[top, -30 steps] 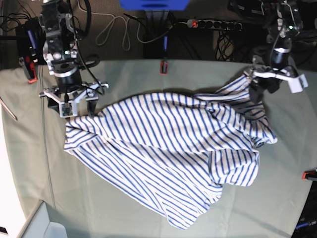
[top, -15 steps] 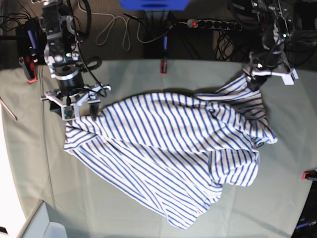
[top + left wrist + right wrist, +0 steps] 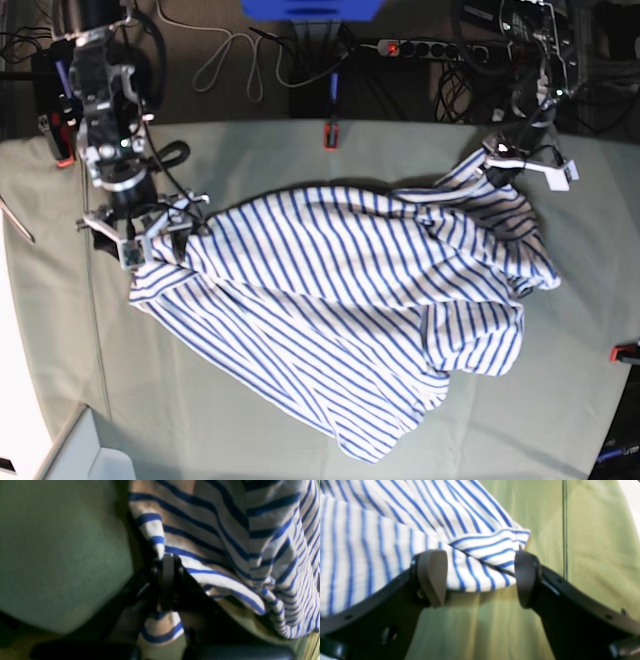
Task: Layout the t-shirt on the table in an organized manner, then fold the t-shirt properly
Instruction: 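Grasp the shirt hem edge with the right gripper, then lift the shirt with both grippers, swing it and lay it flat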
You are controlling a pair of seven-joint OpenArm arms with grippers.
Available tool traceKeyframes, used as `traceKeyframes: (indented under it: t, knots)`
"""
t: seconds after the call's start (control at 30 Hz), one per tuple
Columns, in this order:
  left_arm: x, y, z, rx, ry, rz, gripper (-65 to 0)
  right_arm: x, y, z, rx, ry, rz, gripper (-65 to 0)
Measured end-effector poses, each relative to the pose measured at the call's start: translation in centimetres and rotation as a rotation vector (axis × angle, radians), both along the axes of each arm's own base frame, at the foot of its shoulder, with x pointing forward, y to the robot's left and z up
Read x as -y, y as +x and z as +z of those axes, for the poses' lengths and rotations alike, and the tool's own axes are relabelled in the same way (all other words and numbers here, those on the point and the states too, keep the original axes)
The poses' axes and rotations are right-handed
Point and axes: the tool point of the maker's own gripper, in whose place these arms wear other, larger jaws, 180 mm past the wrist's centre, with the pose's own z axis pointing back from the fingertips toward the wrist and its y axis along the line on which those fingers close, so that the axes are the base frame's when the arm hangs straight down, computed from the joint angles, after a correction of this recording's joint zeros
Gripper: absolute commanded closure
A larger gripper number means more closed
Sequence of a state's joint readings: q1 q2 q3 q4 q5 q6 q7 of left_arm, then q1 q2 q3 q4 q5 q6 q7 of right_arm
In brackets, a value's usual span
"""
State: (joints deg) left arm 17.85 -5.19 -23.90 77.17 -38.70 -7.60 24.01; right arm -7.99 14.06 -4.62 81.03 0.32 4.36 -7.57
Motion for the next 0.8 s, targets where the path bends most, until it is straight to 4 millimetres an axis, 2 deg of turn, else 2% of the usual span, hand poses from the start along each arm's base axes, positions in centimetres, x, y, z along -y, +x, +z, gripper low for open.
traceKeyframes:
  t: [0.07,0.17,0.23,0.3,0.37,0.6,0.63,0.7,0.8]
  knots:
    - [-0.4,-0.6,0.7,0.007,0.011,0.006,-0.1,1.1,1.3,-0.4,-0.008,-0.021,-0.011,-42.7]
    - [-2.9,-1.4,1.8,0.016,0.059,0.044,-0.1,2.1,3.3,-1.0,-0.015,-0.028,-0.033,-42.7]
    - [-3.9,-1.2,2.4,0.029,0.084,0.058,-0.1,3.0,4.0,-2.2,-0.054,-0.039,-0.043,-42.7]
    - [-4.0,-0.9,2.6,0.038,0.082,0.060,-0.1,3.5,3.9,-3.6,-0.102,-0.040,-0.036,-42.4]
    - [-4.2,-1.2,2.7,0.040,0.080,0.071,-0.1,3.1,3.5,-4.9,-0.145,-0.022,-0.004,-42.3]
    - [-5.5,-2.3,2.6,0.023,0.089,0.106,-0.1,3.1,3.2,-5.5,-0.148,-0.010,-0.010,-41.8]
    - [-5.7,-2.3,2.7,0.026,0.092,0.111,-0.1,3.2,3.1,-5.6,-0.150,-0.009,-0.010,-40.2]
    - [-5.8,-2.3,2.9,0.031,0.097,0.110,-0.1,3.2,2.8,-5.9,-0.143,0.001,-0.012,-32.3]
    - [-5.7,-1.6,4.0,0.059,0.108,0.102,-0.1,2.8,2.6,-6.1,-0.154,0.013,-0.005,-10.6]
